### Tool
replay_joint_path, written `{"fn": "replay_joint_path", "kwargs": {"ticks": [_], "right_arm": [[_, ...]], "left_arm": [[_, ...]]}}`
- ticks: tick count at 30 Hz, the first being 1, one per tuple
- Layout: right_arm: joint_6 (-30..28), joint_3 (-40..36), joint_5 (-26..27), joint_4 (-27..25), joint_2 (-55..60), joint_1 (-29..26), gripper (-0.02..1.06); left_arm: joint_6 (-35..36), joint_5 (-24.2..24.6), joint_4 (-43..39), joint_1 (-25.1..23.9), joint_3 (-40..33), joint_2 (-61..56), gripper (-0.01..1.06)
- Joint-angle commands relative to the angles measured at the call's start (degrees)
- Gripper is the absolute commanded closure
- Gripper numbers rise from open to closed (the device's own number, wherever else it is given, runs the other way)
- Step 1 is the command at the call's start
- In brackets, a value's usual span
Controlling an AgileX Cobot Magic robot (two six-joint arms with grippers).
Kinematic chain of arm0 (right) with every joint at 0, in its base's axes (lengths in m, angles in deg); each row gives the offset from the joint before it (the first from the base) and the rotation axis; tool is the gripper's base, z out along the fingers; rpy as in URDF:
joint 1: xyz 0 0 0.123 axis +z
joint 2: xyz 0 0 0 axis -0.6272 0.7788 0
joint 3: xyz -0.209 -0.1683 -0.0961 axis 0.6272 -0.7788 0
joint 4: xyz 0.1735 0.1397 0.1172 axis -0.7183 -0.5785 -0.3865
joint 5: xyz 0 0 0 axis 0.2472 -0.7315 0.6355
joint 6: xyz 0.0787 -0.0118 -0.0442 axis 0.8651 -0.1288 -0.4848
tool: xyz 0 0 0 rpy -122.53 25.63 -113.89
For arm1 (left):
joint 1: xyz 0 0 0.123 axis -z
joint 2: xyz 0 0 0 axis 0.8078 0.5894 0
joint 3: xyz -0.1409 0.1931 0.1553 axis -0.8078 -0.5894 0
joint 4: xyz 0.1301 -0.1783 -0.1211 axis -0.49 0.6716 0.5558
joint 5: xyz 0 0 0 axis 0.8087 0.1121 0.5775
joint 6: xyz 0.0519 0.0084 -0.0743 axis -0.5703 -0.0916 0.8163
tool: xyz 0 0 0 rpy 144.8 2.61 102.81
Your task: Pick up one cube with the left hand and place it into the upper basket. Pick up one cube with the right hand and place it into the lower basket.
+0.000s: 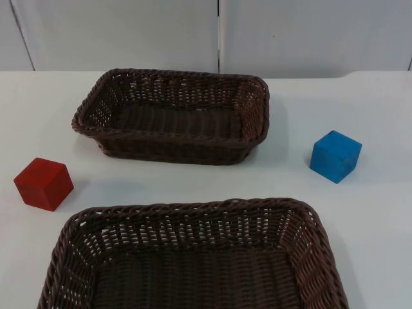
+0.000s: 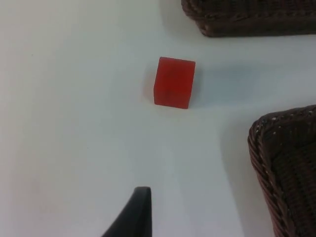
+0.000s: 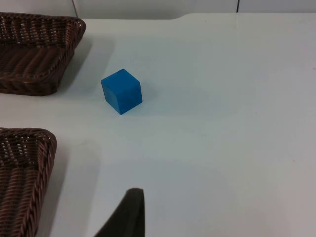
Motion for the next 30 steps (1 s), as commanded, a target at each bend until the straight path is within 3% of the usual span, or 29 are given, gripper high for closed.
{"fn": "replay_joint_path", "kwargs": {"ticks": [1,22,30], "right_arm": [[0.2,0.0,0.3,0.0,-0.2,-0.3,-0.01],[0.2,0.0,0.3,0.0,-0.2,-0.3,-0.01],[0.2,0.0,0.3,0.0,-0.2,-0.3,-0.01]], "left_arm": [[-0.6,-1.8,1.2,-0.1,0.8,1.4,0.00],[-4.5,-4.3,6.2,-0.1,11.7,21.4,0.00],[-5.1,-7.7,6.0,0.0,15.5,31.1,0.00]]}}
